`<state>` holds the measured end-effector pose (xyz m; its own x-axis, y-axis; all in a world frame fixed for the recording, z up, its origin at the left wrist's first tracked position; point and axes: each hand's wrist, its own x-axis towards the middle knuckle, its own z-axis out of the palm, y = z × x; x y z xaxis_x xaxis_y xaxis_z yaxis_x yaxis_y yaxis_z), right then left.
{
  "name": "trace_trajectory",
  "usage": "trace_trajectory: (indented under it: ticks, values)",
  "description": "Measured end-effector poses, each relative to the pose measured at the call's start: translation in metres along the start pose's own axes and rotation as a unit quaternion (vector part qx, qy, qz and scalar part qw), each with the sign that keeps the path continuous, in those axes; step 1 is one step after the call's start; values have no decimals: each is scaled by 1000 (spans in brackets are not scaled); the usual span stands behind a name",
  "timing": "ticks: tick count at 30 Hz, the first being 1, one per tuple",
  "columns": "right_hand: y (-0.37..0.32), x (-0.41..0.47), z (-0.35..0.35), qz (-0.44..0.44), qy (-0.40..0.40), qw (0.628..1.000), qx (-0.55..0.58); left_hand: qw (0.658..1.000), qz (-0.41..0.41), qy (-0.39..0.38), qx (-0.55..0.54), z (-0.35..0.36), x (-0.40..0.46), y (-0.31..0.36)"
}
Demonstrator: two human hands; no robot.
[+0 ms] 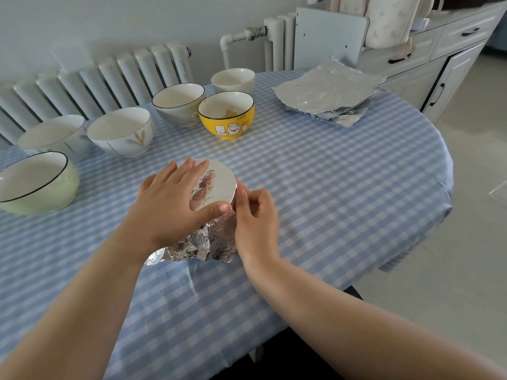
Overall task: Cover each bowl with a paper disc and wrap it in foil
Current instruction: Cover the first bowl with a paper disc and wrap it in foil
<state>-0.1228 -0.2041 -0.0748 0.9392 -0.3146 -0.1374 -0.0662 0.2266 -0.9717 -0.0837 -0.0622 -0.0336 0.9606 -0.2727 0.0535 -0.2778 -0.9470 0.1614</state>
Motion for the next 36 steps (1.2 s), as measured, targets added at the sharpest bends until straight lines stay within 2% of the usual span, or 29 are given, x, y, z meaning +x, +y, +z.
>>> trace_trajectory:
  ticks: [4, 10, 17, 22, 28, 33, 36]
  values:
    - [10, 2, 10, 30, 19, 999, 34, 1000, 0, 3, 1, 1, 0, -1]
    - [15, 5, 16, 24, 20, 995, 96, 1000, -5, 1, -4, 1, 0, 0]
    - [1, 14, -5, 47, -38, 996, 72, 1000, -10, -10, -10, -1, -1, 1]
    - [-11, 12, -12, 67, -102, 992, -22, 1000, -13, -8, -20, -2, 0, 2]
    - [-12, 19, -8, 74, -98, 992, -39, 998, -26, -42, -50, -8, 3, 1]
    - [-26, 46, -14, 79, -180, 977, -81, 990, -65, -51, -117, -20, 7, -12]
    - [-36, 66, -17, 86, -251, 957, -120, 992, -91, -25, -81, -24, -4, -9]
